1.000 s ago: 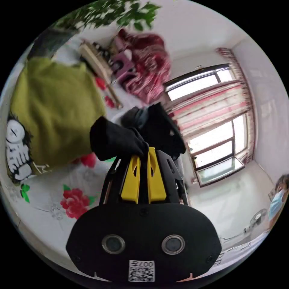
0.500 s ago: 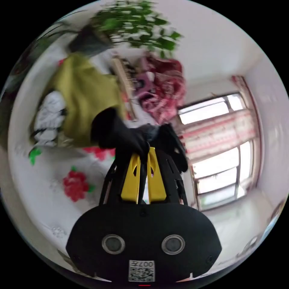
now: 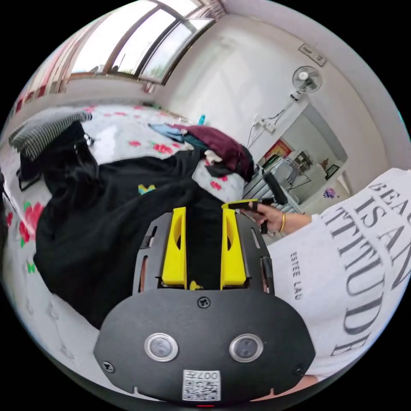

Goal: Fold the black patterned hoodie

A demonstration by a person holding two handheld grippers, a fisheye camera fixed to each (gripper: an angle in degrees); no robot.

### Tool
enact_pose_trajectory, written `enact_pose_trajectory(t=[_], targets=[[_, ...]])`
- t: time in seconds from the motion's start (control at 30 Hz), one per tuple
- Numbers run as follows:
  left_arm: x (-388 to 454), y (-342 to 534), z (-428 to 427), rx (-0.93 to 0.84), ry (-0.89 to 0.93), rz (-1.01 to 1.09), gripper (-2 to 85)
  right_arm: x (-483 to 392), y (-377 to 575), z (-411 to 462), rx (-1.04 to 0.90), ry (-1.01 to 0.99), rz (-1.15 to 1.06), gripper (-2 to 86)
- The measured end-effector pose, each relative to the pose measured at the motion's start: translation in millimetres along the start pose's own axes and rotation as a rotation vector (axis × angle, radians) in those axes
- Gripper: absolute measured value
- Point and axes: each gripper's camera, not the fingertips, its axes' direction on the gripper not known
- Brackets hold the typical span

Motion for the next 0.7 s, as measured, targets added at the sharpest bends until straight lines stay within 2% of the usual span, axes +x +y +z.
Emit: enact_pose_trajectory(t=[0.17,0.4,0.57,0.7], targets=[[-44.3,60.4,-2.6,-0.093,-0.178,-0.264,10.9,41.6,0.8,-10.5,0.029,-0.064,0.053,2.5],[-138.1,56.8,-65.2,0.019,-0.413,-0.473,10.9,22.2,-78.3,43.1,-0.041,-0.097,-0.021,4.6],[-222.5,35.8,-77.3,0.071,-0.372,-0.637,11.0,-4.3,-111.9,95.9,-0.197,-0.099,-0.044,2.0],[-275.4,10.8,-61.3,0.004,-0.348,-0.671,11.3,-40.1,-106.7,53.0,-0.157,-0.047,-0.23,0.5]])
